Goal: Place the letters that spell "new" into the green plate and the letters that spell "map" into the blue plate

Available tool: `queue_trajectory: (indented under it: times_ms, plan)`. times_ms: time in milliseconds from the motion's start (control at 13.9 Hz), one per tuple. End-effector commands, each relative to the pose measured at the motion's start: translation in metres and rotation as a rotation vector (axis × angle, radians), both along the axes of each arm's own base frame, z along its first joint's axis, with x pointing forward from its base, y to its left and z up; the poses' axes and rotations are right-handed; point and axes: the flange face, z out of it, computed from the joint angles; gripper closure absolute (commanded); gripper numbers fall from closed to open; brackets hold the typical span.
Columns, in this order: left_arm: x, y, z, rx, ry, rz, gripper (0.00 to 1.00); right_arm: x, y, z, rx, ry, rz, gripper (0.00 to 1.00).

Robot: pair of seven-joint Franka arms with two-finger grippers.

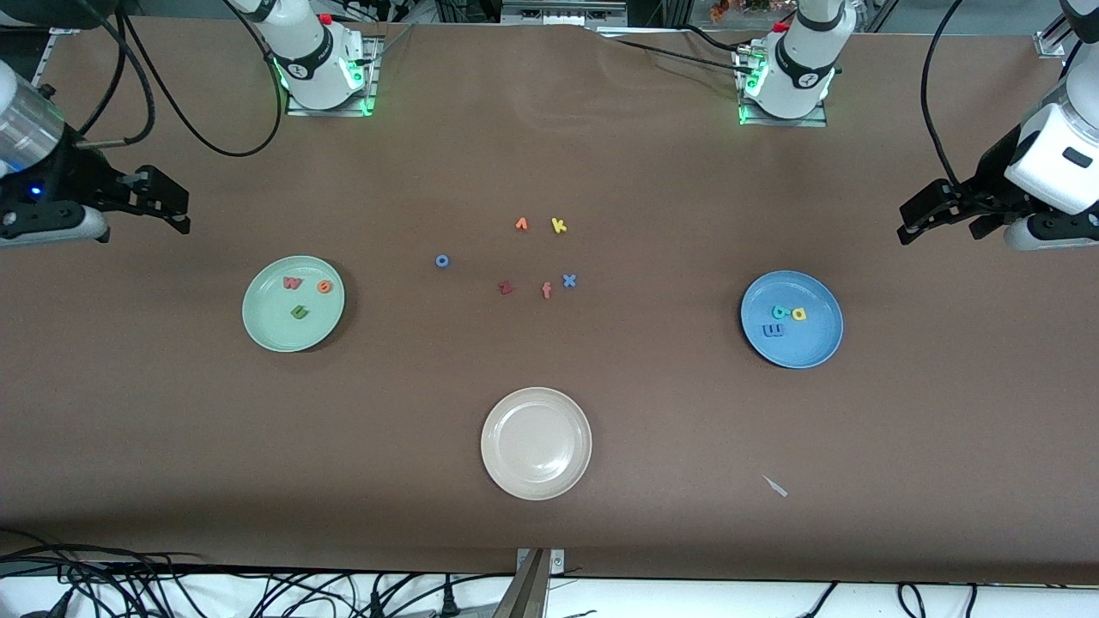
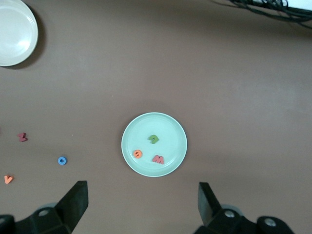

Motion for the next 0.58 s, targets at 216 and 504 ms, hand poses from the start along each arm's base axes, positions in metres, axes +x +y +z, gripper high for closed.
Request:
queue_trajectory:
  times_ms: [216,504]
  plan:
    - [0.0016,-0.0004,0.0049,-0.002,0.006,-0.008,0.0,0.003,0.0083,-0.0037,0.003,0.037,0.026,0.0]
    - [0.0016,-0.0004,0.0049,-0.002,0.006,-0.006,0.0,0.0027,0.0083,-0.0053,0.003,0.041,0.028,0.0]
